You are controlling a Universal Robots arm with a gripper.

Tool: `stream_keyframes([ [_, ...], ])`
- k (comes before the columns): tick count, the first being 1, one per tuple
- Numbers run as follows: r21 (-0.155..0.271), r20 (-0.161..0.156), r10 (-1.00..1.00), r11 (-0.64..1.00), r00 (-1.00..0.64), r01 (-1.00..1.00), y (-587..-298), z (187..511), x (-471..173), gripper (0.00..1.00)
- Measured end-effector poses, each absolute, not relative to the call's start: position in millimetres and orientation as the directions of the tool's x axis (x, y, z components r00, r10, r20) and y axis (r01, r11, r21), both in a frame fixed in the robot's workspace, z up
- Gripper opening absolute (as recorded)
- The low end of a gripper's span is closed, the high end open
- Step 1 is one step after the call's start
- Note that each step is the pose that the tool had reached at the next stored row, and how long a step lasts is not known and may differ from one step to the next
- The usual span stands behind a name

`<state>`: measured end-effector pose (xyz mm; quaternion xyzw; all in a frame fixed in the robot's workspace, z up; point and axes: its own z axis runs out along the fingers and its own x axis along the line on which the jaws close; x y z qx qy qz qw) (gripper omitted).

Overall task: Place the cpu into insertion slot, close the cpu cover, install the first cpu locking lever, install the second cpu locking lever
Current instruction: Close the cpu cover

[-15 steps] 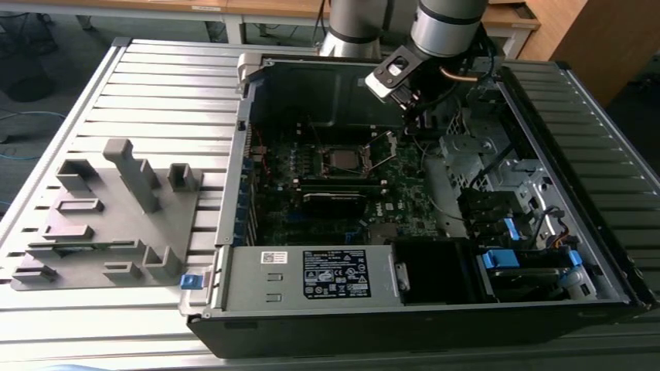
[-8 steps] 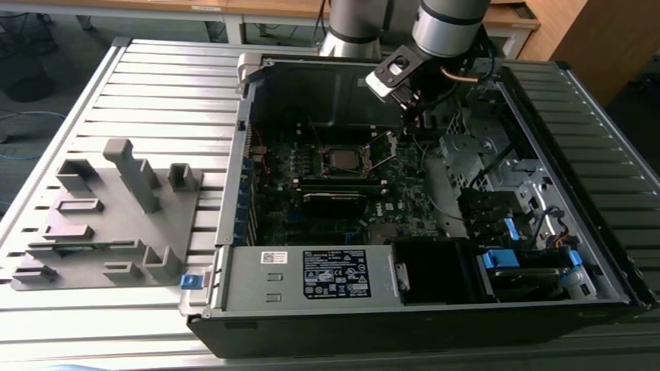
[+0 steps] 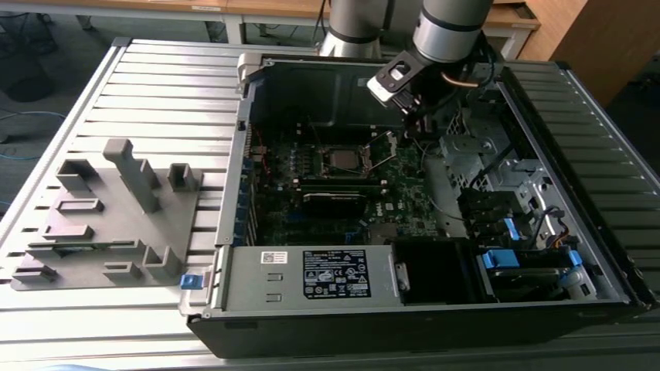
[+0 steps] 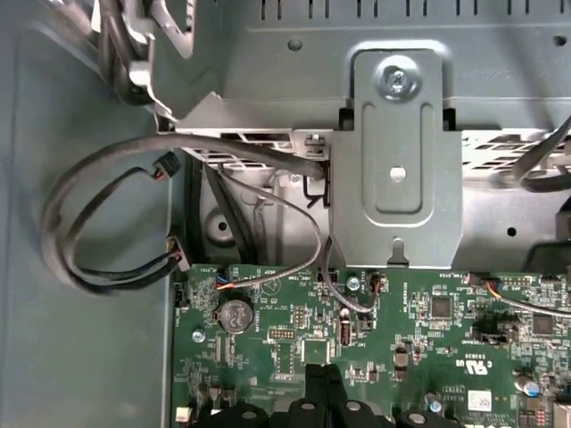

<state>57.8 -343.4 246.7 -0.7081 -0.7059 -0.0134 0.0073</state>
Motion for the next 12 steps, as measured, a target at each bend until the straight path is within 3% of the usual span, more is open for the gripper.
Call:
stream_keyframes([
  [12, 0.012, 0.030, 1.000, -0.003, 0.003, 1.000, -343.4, 239.7, 49.4, 0.11],
])
